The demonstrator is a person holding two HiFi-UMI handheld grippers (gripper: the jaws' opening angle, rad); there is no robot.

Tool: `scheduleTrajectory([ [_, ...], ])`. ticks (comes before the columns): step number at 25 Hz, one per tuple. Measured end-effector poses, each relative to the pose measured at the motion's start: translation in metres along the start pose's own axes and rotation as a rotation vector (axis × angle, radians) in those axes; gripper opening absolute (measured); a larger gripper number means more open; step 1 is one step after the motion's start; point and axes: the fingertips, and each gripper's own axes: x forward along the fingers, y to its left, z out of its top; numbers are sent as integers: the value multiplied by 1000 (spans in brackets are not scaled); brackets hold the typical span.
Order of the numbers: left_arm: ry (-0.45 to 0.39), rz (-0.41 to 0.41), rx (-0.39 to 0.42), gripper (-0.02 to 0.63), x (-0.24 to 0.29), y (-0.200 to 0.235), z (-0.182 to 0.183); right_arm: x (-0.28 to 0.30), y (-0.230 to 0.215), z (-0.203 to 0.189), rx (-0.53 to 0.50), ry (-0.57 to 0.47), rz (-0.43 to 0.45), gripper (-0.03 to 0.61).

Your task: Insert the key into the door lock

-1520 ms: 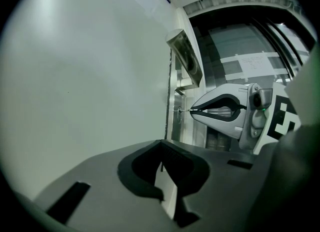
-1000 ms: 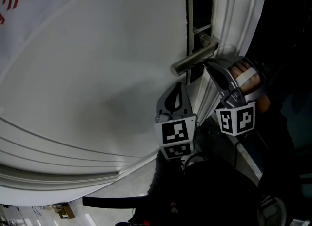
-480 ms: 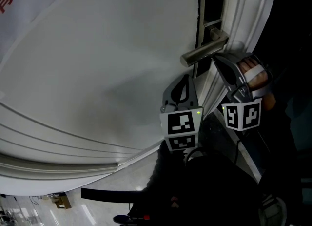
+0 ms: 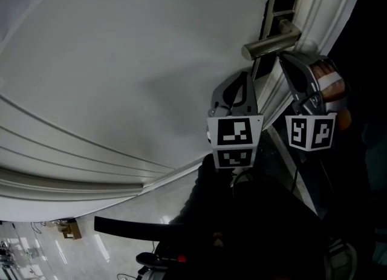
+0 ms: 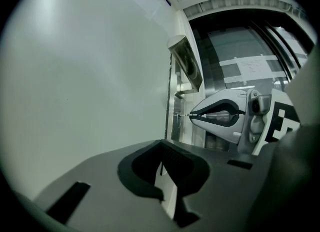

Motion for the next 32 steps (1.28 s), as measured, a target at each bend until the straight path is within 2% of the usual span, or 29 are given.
scheduleTrajectory([
  [32,-6,1,0,2,-2,-1,3,1,-1,1,-10,9,-4,12],
])
